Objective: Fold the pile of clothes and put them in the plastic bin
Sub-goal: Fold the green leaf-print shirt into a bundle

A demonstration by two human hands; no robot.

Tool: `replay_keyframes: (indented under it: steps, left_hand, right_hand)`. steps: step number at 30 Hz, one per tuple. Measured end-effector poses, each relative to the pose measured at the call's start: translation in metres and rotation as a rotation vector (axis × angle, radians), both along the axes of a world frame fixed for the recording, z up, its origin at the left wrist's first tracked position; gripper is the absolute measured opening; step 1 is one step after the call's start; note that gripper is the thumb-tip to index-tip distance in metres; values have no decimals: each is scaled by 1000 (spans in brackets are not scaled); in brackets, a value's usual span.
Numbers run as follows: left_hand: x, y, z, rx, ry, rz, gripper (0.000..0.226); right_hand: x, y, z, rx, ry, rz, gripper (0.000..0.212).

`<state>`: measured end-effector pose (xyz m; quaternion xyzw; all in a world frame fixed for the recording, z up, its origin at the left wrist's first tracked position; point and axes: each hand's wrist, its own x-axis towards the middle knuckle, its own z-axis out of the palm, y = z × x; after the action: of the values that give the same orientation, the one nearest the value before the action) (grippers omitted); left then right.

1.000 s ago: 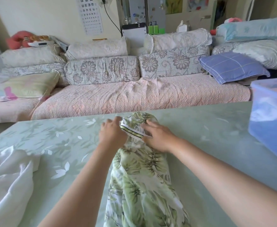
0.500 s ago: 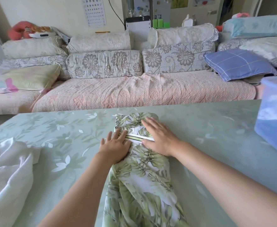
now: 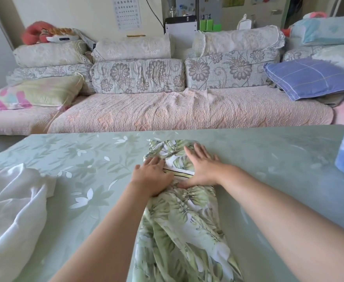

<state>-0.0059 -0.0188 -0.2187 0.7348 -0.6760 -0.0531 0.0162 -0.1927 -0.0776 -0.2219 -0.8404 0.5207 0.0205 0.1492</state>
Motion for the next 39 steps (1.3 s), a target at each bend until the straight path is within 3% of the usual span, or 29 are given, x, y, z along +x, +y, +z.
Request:
replay_keyframes:
  steps: [3,6,11,18,21,29,35,39]
  left_hand:
    - [-9,-13,15,-112,-123,49,47]
    - [-16,-22,1,-252,-44,-87,54]
    - [5,-28,-18,-24,68,48,73]
    - [9,-10,-5,6,50,44,74]
    - [7,9,17,-51,-5,-58,63]
    - [-22,77,62,-290,216,-141,21]
    - [-57,160,72,-66,333,-320,19]
    - [-60,203,73,180,436,-330,25]
  right_hand:
    - [7,-10,2,25,81,18,142]
    - [9,-14,-1,33,102,-2,138]
    - [5,-12,-7,15,95,15,134]
    - [4,23,3,-52,132,-35,107]
    - [-3,47,7,-16,59,-47,91]
    - [-22,125,41,-105,-99,-53,64]
    - [-37,187,59,-83,-185,-69,12]
    - [-49,221,62,-20,-256,-75,5]
